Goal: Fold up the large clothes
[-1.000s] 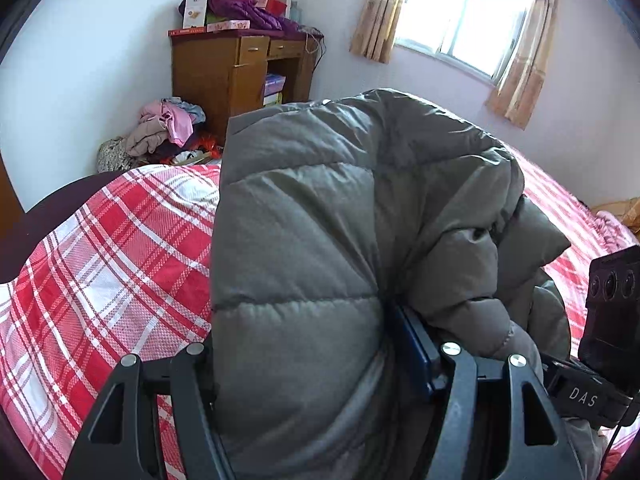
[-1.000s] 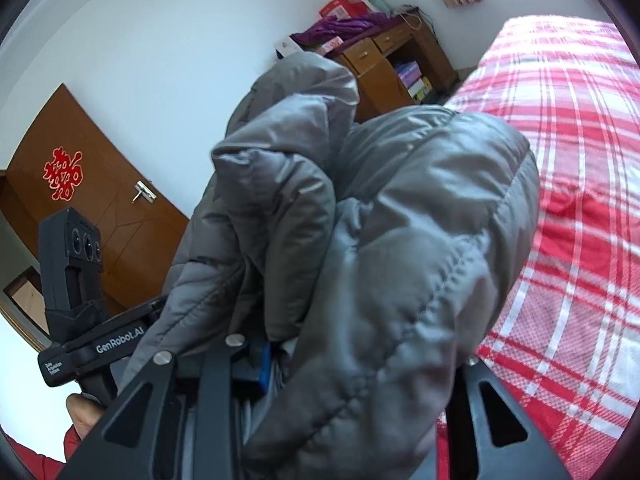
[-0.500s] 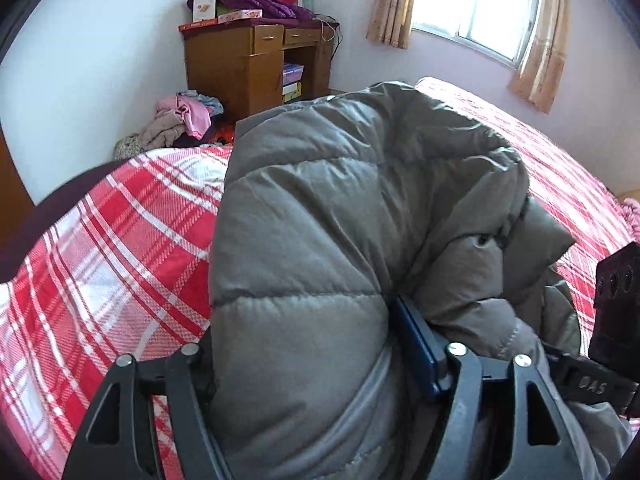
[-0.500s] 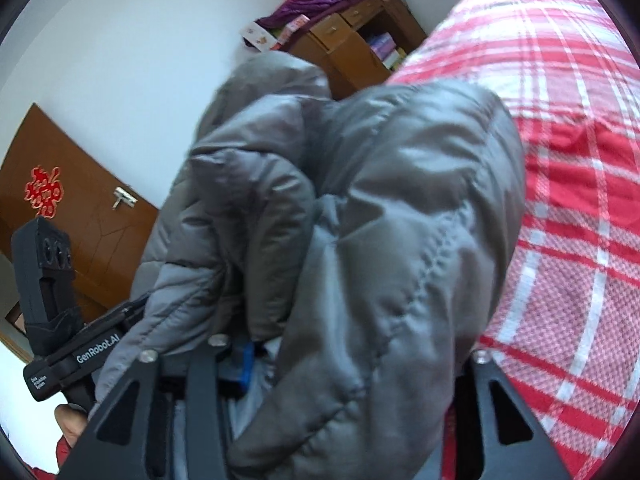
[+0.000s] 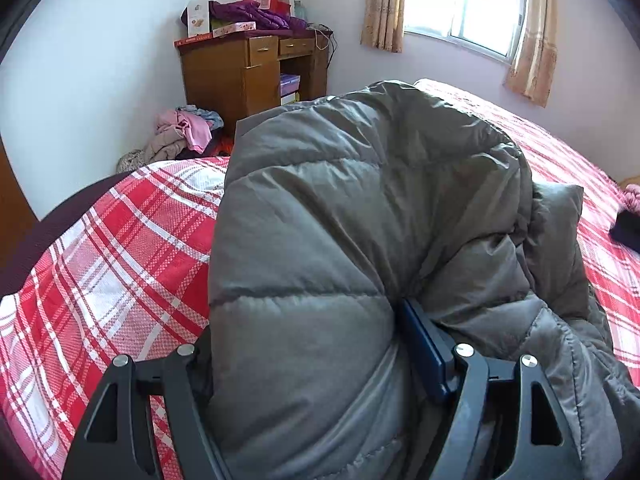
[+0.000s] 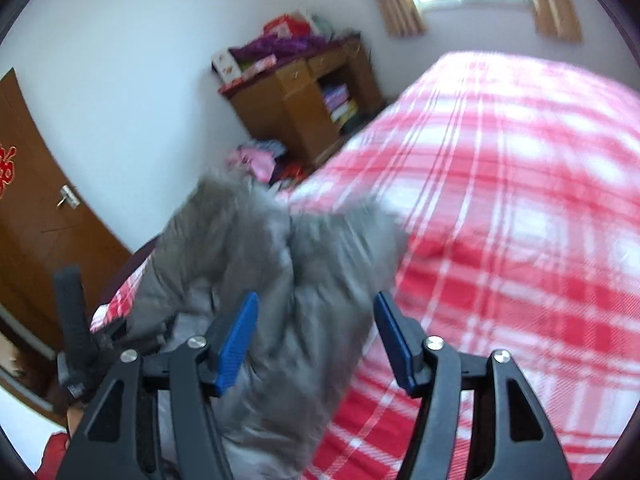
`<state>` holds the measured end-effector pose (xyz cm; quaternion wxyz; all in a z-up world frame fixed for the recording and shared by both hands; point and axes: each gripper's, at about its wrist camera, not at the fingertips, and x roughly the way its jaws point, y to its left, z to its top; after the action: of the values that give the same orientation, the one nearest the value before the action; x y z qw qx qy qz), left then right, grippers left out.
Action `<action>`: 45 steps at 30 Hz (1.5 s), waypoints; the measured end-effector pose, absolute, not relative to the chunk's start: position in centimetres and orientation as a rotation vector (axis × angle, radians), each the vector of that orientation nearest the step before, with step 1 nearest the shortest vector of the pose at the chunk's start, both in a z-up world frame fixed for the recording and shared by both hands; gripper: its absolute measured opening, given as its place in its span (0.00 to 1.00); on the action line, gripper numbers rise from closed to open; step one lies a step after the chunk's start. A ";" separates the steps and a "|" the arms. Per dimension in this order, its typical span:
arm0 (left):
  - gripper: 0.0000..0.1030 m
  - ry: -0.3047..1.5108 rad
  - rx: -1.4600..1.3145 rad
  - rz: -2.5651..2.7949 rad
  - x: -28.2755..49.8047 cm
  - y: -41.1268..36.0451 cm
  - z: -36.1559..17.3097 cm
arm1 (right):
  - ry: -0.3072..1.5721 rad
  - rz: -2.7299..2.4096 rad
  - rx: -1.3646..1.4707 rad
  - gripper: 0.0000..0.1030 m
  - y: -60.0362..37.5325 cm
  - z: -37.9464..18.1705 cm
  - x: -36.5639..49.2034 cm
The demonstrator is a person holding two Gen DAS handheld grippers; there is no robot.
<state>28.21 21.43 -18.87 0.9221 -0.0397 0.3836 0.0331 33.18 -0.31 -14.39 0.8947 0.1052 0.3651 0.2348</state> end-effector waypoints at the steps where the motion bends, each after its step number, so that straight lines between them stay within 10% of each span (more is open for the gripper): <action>1: 0.74 0.787 -0.069 0.074 28.2 21.2 -18.8 | 0.742 0.485 0.208 0.52 0.1 -13.2 33.2; 19: 0.80 0.819 -0.017 0.096 29.2 20.9 -19.4 | 0.820 0.272 0.215 0.41 5.1 -22.8 34.5; 45: 0.87 0.821 0.054 0.147 29.3 19.9 -20.0 | 0.815 0.186 0.047 0.43 6.7 -22.2 28.6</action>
<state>29.30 19.95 -19.96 0.9140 0.0262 0.3986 0.0712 28.58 6.69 -22.21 0.9137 0.0230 0.3955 0.0905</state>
